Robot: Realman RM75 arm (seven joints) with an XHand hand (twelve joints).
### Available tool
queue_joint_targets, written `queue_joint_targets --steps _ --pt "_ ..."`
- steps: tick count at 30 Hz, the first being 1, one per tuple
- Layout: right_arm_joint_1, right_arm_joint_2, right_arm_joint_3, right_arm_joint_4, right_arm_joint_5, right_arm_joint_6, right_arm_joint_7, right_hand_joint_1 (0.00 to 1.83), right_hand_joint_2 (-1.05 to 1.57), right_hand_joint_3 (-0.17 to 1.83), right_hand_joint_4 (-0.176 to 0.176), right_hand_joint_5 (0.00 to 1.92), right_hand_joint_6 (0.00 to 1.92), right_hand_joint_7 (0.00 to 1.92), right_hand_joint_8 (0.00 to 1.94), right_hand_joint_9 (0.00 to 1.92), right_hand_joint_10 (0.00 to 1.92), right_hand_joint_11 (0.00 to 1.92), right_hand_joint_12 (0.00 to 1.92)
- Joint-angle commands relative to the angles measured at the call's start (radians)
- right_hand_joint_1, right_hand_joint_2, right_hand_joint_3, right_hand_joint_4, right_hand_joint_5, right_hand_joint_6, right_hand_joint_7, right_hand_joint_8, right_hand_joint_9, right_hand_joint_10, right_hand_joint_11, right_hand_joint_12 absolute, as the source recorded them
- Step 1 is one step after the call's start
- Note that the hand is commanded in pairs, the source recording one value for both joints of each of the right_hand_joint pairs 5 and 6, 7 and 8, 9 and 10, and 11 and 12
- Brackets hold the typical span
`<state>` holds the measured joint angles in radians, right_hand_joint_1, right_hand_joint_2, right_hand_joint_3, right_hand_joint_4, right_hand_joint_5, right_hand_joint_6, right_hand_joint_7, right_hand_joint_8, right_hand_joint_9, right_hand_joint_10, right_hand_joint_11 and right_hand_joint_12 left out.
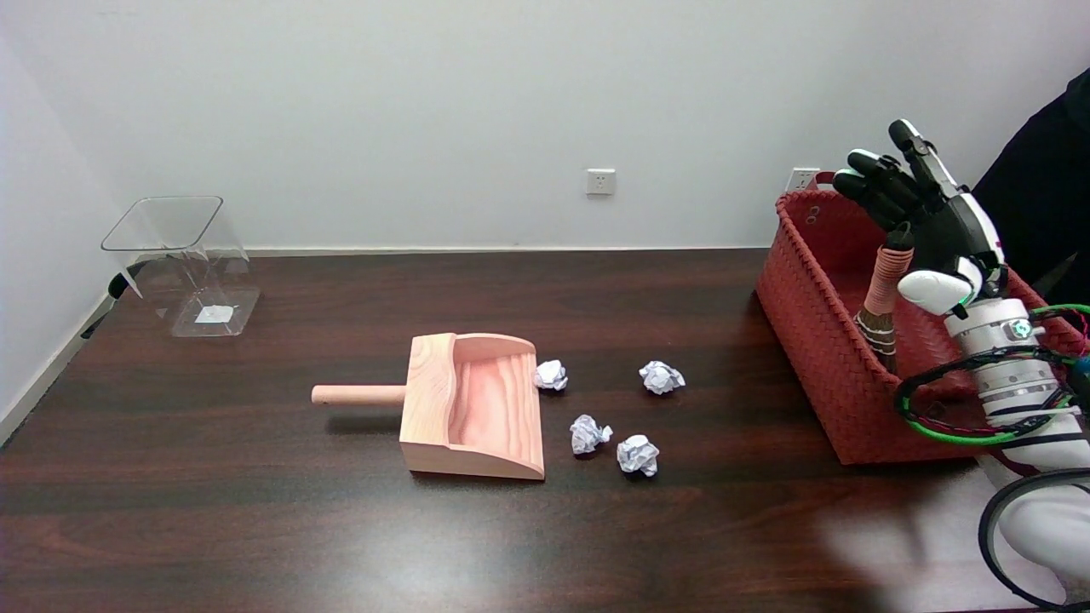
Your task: Pick up the broom in the basket.
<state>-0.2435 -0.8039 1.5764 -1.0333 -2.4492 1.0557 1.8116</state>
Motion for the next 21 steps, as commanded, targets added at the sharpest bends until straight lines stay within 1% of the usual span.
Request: queue_joint_targets --steps 1,8,21 --pt "-0.173 0.037 0.154 -0.144 -0.024 -0.157 -0.135 1.15 -0.56 0.96 0.000 0.07 0.07 0.44 0.44 0.53 0.53 0.41 0.41" --pt "-0.230 0.028 0.215 -0.216 -0.024 -0.245 -0.270 1.17 -0.59 0.97 0.000 0.05 0.05 0.42 0.42 0.52 0.52 0.39 0.39" --pt "-0.277 0.015 0.234 -0.307 -0.024 -0.275 -0.283 1.18 -0.61 1.00 0.000 0.04 0.04 0.40 0.40 0.51 0.51 0.39 0.39"
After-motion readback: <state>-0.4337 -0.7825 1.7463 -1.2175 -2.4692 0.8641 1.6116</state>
